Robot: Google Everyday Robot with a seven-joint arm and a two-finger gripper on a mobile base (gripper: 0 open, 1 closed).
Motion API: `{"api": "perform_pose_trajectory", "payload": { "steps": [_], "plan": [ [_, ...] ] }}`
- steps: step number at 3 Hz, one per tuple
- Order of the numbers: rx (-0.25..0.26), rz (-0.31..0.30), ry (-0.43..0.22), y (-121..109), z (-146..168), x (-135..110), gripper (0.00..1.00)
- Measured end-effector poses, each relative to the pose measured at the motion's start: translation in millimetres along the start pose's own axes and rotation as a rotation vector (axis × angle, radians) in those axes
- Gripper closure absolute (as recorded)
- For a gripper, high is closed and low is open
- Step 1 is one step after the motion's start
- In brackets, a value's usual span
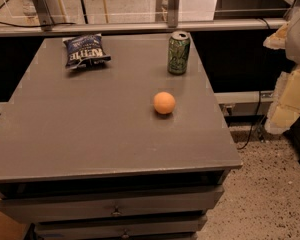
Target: Move blue chip bag near green can
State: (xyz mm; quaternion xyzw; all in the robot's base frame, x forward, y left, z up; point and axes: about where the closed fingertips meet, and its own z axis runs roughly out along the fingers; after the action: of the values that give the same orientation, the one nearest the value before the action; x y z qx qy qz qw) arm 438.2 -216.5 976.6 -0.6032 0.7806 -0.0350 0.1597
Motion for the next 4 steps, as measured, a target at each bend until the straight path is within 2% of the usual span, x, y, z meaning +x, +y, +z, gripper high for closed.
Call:
{"api": "perform_pose_trajectory", "payload": {
  "steps": [1, 2, 4],
  "plan": [
    [0.0, 0.0, 0.0, 0.0, 0.0, 0.0, 0.0],
    [0.003, -0.028, -0.028, -4.1, -3.9, -6.3, 0.0],
    [-0.059, -0.219, -0.141, 3.1, 9.4, -84.0, 0.0]
  ]
}}
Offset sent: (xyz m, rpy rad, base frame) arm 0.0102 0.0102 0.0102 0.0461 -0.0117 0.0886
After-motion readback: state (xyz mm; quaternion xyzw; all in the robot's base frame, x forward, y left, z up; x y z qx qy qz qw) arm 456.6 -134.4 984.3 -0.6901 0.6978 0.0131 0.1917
